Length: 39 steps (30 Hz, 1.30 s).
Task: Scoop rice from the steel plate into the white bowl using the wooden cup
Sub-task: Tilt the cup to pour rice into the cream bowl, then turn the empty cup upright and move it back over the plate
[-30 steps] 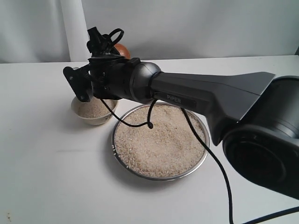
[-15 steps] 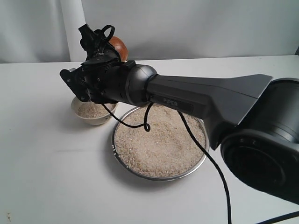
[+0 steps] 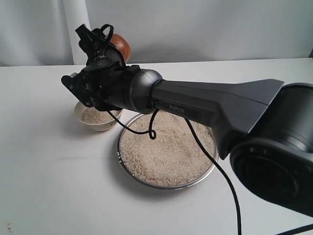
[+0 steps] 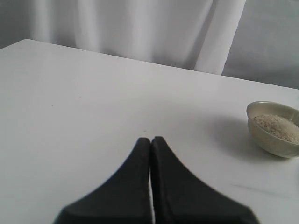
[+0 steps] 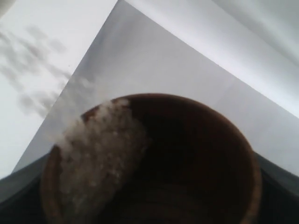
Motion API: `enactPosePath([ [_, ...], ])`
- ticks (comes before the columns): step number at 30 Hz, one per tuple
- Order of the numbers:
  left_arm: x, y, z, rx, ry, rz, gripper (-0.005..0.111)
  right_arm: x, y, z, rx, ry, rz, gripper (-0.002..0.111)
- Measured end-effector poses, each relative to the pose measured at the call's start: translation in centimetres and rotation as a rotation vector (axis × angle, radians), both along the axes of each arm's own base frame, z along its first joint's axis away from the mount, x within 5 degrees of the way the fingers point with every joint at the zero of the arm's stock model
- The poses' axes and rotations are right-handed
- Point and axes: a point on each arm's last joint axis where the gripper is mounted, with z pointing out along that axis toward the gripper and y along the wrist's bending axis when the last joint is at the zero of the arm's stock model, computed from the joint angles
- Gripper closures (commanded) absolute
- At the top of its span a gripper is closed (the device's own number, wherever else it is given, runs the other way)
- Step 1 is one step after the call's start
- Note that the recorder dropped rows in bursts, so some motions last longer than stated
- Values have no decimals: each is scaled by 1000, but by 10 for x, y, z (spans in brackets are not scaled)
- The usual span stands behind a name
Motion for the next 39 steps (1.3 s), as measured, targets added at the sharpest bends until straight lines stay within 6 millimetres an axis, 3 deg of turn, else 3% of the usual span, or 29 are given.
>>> enactPosePath([
  [4, 0, 0, 0, 0, 0, 0, 107, -2, 3, 0, -28, -24, 19, 108],
  [14, 0, 0, 0, 0, 0, 0, 107, -5, 13, -23, -116, -52, 56, 108],
  [39, 0, 0, 0, 0, 0, 0, 107, -10, 19, -32, -188, -139, 50, 108],
])
